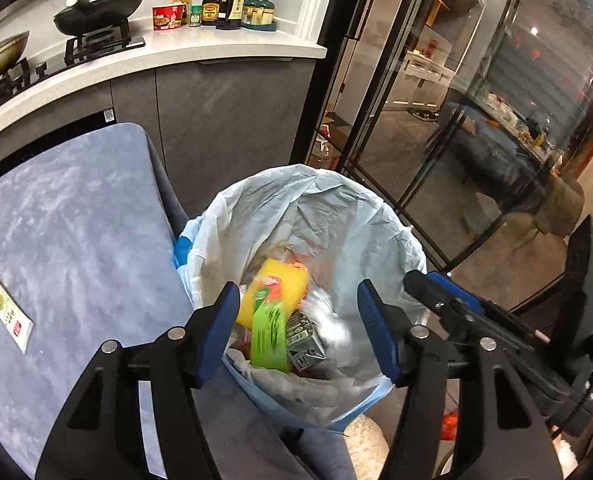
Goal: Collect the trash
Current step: 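Open both tools to drop the box and wrap into the bin, then move both tools back toward the orange wrapper and wasabi tube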
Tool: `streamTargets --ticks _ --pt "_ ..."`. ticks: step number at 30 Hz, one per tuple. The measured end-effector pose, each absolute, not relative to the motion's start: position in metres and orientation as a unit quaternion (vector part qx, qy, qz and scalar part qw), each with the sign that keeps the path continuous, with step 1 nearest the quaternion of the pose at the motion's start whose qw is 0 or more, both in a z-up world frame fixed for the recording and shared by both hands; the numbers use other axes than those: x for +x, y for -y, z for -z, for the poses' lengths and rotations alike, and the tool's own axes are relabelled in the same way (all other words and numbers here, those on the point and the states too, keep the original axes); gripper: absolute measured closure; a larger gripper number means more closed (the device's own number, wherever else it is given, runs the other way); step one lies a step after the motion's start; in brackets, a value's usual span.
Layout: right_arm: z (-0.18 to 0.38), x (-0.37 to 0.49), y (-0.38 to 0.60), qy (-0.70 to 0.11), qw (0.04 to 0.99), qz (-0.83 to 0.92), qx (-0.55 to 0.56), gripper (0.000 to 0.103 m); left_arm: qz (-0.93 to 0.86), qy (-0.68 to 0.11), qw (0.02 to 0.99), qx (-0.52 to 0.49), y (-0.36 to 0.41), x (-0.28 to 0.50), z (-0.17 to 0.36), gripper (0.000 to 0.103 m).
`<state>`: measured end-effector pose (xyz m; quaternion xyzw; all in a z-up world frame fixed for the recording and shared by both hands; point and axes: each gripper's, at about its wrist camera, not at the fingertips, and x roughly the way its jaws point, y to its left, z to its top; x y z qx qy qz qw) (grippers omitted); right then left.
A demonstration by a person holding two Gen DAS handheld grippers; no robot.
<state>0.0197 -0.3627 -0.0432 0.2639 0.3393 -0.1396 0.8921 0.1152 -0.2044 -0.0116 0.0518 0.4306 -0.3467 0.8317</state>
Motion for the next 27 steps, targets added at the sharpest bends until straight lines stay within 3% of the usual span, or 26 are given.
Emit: streamTargets --ticks 13,27 --pt "0.023 0.021 0.328 -0.334 0.905 0.109 0.241 0.072 0.326 -0.423 0.845 0.042 0.171 0.111 0.001 0.045" --pt "0.012 0.045 0.241 -0.356 0.914 0.037 0.192 0.071 0.269 -0.431 0.861 0.002 0.077 0.114 -0.002 0.043"
